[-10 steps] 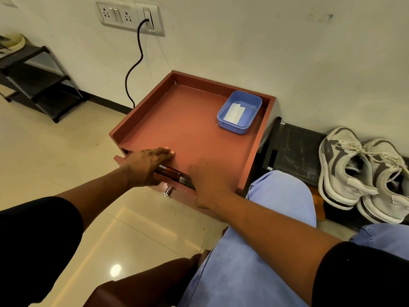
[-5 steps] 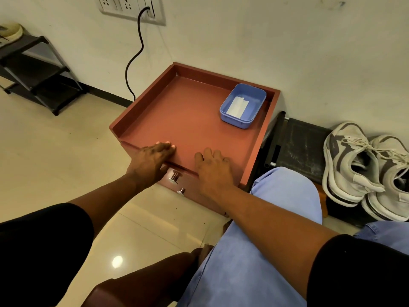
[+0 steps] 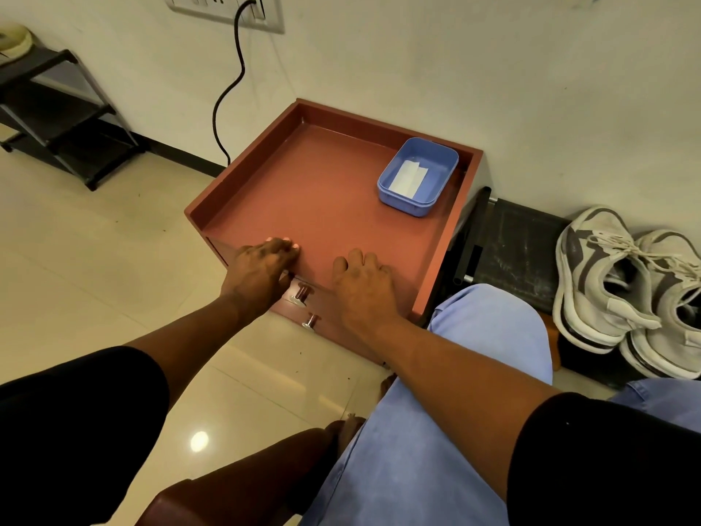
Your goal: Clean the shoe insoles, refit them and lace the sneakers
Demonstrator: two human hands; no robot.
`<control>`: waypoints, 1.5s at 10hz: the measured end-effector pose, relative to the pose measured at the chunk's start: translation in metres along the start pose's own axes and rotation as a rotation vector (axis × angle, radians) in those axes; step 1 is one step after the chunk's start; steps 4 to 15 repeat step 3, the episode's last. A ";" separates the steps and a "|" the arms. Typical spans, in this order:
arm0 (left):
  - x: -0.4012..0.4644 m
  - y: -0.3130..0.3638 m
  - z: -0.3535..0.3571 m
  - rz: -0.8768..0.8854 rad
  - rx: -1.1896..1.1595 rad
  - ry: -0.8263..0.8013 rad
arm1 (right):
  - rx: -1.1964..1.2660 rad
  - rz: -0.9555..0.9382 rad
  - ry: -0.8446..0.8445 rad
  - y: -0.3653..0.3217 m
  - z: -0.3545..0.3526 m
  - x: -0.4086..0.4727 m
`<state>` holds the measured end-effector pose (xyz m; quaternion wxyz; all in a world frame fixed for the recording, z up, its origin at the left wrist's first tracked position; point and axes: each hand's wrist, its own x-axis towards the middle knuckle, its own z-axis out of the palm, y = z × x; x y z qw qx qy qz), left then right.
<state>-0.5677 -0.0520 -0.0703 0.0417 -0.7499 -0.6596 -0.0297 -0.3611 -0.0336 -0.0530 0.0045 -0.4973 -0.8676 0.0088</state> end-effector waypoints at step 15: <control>0.019 0.002 -0.036 0.064 0.148 -0.325 | 0.054 -0.042 -0.048 0.006 -0.006 -0.008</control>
